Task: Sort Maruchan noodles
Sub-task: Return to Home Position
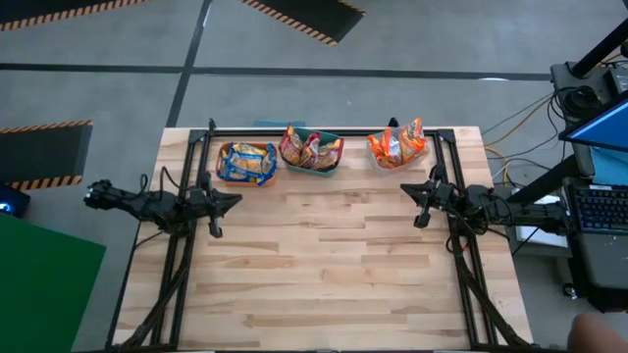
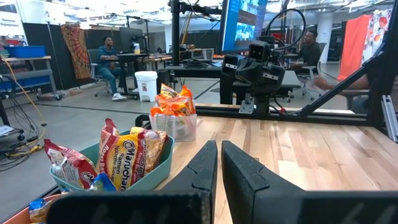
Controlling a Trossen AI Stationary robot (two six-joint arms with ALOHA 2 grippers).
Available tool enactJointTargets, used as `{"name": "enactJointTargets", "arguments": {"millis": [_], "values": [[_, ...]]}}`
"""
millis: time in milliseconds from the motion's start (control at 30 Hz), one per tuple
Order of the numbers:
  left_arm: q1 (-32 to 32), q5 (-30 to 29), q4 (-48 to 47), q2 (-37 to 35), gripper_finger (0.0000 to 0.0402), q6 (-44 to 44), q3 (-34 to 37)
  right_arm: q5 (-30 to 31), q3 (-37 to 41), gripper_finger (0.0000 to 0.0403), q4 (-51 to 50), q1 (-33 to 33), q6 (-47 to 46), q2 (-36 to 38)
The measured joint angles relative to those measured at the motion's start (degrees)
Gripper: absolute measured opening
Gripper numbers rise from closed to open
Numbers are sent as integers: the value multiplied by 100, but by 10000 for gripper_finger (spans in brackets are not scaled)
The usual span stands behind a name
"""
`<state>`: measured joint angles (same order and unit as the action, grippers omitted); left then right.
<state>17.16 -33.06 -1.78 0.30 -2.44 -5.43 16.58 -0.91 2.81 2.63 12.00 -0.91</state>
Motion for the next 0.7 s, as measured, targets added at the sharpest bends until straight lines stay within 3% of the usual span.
{"name": "enactJointTargets", "arguments": {"millis": [700], "values": [[1,46,0,0,6,0,0,0,2,9,1,2,-1,0]]}}
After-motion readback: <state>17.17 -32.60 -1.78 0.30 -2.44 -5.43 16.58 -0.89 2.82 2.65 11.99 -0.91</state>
